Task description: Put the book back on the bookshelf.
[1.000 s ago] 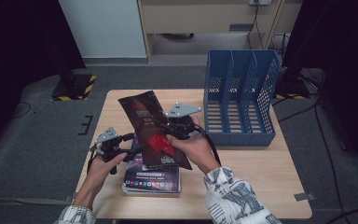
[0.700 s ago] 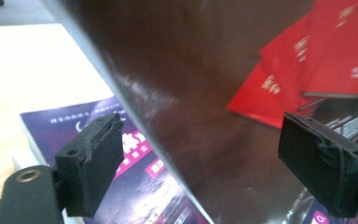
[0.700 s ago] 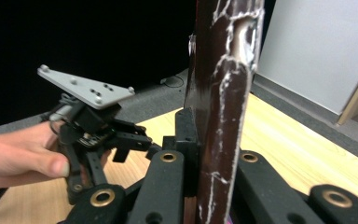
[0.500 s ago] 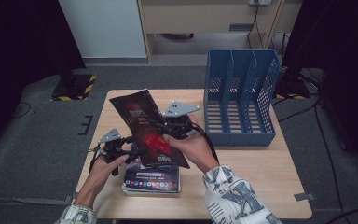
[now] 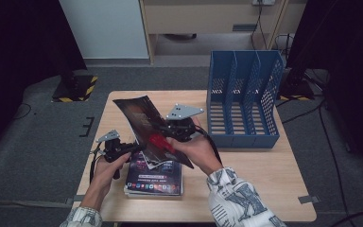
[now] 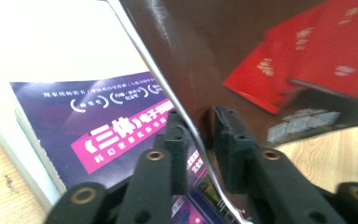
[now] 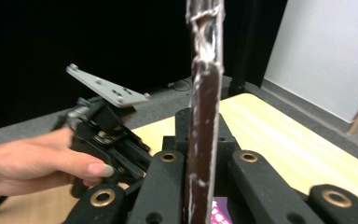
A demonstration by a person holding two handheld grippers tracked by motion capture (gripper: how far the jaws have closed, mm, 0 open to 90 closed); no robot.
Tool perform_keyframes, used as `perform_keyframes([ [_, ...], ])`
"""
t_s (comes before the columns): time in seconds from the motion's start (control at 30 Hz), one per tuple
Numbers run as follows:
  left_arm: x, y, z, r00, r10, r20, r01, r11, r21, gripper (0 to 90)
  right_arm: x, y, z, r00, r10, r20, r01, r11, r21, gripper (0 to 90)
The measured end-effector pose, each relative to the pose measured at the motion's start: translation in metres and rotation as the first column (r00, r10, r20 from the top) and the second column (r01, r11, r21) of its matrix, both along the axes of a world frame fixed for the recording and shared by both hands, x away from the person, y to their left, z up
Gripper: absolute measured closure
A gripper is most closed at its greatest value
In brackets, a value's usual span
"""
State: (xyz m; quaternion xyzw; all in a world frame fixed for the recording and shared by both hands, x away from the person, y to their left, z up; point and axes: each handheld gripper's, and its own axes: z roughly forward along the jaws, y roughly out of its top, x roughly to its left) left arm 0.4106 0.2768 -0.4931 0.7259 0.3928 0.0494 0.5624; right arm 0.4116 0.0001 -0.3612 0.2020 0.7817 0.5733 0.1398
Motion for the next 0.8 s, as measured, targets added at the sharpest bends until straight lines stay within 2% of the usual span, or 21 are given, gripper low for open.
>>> perform_keyframes([
  [0.17,-0.005,0.010,0.009,0.9973,0.060,0.043,-0.060,0.9982,-0.002,84.7,0.004,-0.009,-0.003,0.9994,-0.035,-0.003,0.035,0.9993,-0.013,86.2],
  [0.27,-0.008,0.013,0.016,0.9924,0.088,0.086,-0.091,0.9950,0.041,86.0,0.007,-0.013,-0.006,0.9989,-0.046,-0.012,0.046,0.9988,-0.018,86.1],
  [0.37,-0.011,0.012,0.019,0.9900,0.089,0.109,-0.097,0.9926,0.073,86.1,0.008,-0.015,-0.009,0.9984,-0.052,-0.021,0.052,0.9986,-0.014,86.1],
  [0.63,-0.016,0.015,0.029,0.9824,0.113,0.148,-0.130,0.9857,0.107,86.9,0.013,-0.019,-0.014,0.9968,-0.063,-0.050,0.062,0.9980,-0.009,85.7],
  [0.8,-0.018,0.016,0.030,0.9809,0.109,0.161,-0.130,0.9828,0.130,86.9,0.015,-0.020,-0.017,0.9958,-0.068,-0.062,0.068,0.9976,0.008,84.7],
])
